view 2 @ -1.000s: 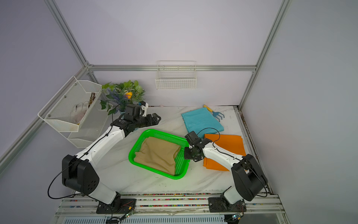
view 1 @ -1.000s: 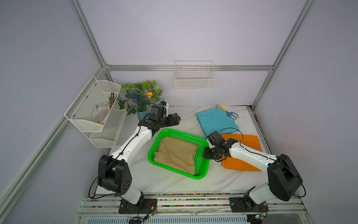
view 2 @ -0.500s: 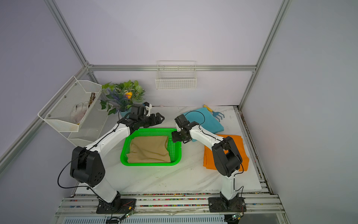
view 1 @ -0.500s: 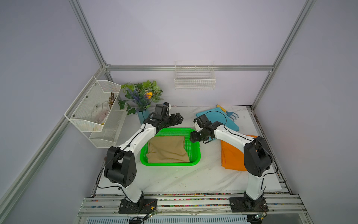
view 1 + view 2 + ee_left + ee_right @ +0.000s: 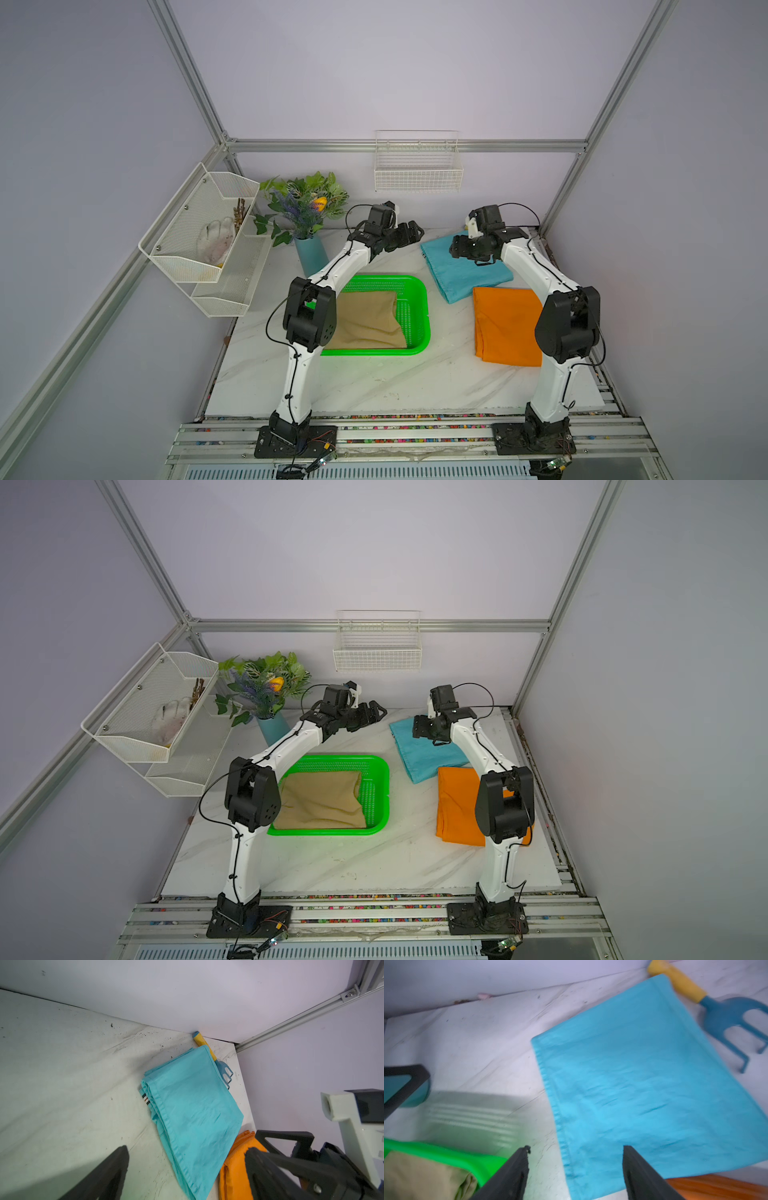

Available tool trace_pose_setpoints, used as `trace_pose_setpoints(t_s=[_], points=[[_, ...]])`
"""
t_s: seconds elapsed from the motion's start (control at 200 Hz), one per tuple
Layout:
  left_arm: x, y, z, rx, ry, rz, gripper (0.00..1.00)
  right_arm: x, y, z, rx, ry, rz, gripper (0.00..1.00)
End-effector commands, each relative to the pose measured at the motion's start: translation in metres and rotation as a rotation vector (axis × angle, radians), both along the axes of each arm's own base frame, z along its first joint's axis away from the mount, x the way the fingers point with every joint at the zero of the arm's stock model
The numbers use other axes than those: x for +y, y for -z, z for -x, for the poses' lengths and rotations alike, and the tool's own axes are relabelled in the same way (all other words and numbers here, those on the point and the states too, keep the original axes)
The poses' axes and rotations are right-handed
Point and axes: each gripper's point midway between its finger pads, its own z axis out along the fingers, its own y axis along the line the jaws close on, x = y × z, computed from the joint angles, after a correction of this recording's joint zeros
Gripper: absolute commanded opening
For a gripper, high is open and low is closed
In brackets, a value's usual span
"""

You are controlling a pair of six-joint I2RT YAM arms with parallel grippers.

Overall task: Put the folded long pants in the basket
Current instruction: Adjust the long pant at the center of the board.

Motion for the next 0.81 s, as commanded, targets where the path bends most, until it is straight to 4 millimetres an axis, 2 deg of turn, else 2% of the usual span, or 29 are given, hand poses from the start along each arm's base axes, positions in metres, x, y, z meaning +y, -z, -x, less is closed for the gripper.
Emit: trace_pose_setpoints(t_s=[0.0,0.195,0.25,0.34,0.415,0.495,0.63,0.8], points=[[-0.006,0.003,-0.017,-0.007,-0.036,0.024,0.91,-0.048,0.026,-0.012,0.081,0.12,-0.043,0.75],[-0.012,0.045,-0.038,0.034,-0.072,0.035,0.91,-0.11,0.067,-0.027,0.147,0.268,-0.068,0.75],[-0.013,0.056,-0.04,0.049,-0.069,0.032,0.91,-0.128,0.072,-0.031,0.15,0.312,-0.071,0.75],[-0.014,0.074,-0.039,0.077,-0.064,0.023,0.91,-0.148,0.08,-0.035,0.153,0.359,-0.093,0.74],[-0.016,0.085,-0.034,0.105,-0.044,0.023,0.91,-0.158,0.086,-0.037,0.155,0.363,-0.103,0.74],[-0.02,0.095,-0.027,0.142,-0.02,0.035,0.92,-0.164,0.094,-0.035,0.166,0.356,-0.09,0.75],[-0.027,0.106,-0.013,0.186,0.005,0.038,0.91,-0.16,0.111,-0.029,0.187,0.298,-0.1,0.82],[-0.04,0.112,0.004,0.221,0.041,0.062,0.91,-0.128,0.121,-0.022,0.216,0.194,-0.25,0.84]])
